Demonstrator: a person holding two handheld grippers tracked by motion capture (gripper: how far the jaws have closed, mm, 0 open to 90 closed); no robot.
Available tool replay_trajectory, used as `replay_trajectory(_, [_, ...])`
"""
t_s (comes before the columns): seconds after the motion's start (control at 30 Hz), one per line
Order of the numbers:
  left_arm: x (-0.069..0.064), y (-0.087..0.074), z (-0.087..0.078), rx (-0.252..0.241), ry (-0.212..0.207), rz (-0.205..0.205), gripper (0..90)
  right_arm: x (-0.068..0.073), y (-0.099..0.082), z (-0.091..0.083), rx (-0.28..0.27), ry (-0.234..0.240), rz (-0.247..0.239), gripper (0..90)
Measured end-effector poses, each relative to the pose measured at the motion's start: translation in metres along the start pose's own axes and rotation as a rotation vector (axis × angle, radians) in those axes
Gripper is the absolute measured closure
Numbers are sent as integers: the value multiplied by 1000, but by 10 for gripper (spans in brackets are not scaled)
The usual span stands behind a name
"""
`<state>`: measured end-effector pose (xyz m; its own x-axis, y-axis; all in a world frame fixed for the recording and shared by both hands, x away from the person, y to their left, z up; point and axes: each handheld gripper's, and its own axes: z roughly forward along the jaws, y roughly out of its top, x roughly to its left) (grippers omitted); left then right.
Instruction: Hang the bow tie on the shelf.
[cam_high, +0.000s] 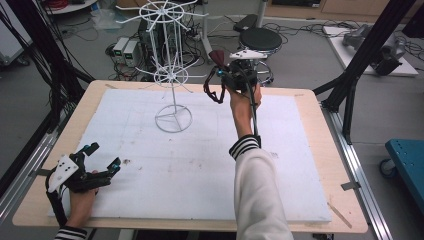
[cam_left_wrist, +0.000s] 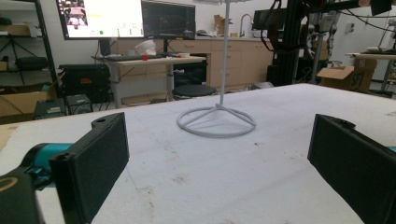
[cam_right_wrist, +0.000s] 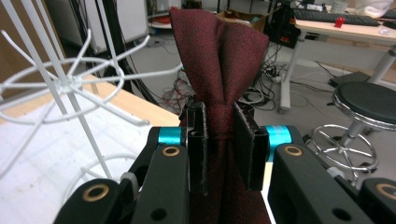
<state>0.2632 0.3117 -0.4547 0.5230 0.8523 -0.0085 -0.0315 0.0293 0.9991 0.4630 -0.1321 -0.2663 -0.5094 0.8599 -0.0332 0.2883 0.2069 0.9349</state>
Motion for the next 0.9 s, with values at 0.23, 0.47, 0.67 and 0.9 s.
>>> replay_trajectory(0.23, [0,0,0,2,0,2,57,5,5,5,4,10,-3,767])
replay_trajectory(0.47, [0,0,0,0,1,4,57,15,11,8,-2,34,-15,767])
replay_trajectory(0.67, [0,0,0,0,1,3,57,22,12,8,-6,64,-15,767])
replay_trajectory(0.9, [0,0,0,-1,1,4,56,28,12,10,-5,100,-5,766])
